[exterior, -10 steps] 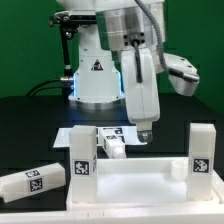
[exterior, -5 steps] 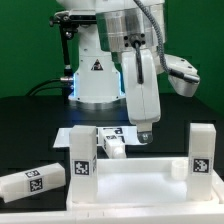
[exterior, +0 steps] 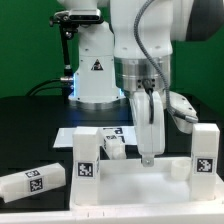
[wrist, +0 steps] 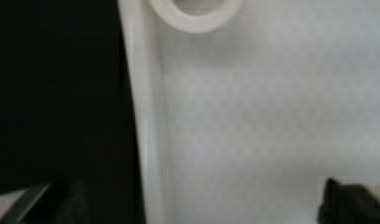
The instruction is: Assemble desk
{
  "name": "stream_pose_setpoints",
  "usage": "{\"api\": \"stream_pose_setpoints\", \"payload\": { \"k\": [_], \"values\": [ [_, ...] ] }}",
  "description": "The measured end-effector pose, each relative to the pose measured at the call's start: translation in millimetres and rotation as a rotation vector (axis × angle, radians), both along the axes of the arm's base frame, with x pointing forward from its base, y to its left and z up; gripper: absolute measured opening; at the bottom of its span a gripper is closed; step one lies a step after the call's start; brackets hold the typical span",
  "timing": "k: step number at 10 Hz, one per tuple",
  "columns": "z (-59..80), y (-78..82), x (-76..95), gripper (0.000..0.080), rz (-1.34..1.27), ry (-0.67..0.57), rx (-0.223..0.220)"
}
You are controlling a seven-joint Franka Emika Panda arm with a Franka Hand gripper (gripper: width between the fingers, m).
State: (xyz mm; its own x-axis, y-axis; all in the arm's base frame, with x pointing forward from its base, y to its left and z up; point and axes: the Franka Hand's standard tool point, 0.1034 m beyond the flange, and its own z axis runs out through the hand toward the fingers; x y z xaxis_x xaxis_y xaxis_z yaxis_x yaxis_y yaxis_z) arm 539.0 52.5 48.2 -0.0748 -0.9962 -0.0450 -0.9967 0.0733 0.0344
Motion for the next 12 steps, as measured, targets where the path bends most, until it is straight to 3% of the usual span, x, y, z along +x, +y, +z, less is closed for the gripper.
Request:
{"api": "stream_pose_setpoints", "payload": {
  "k": [4, 9, 10, 12],
  "values": [
    [-5.1, -2.3, 7.1, 0.0649, 0.0, -0.073, -0.019],
    [-2.1, -6.0, 10.1, 0.0649, -0.01, -0.095, -0.008],
    [1.8, -8.7, 7.6, 0.0649, -0.006, -0.104, -0.004],
    [-8.8, -16.1, -9.5, 0.0649, 0.005, -0.088, -0.017]
  ]
}}
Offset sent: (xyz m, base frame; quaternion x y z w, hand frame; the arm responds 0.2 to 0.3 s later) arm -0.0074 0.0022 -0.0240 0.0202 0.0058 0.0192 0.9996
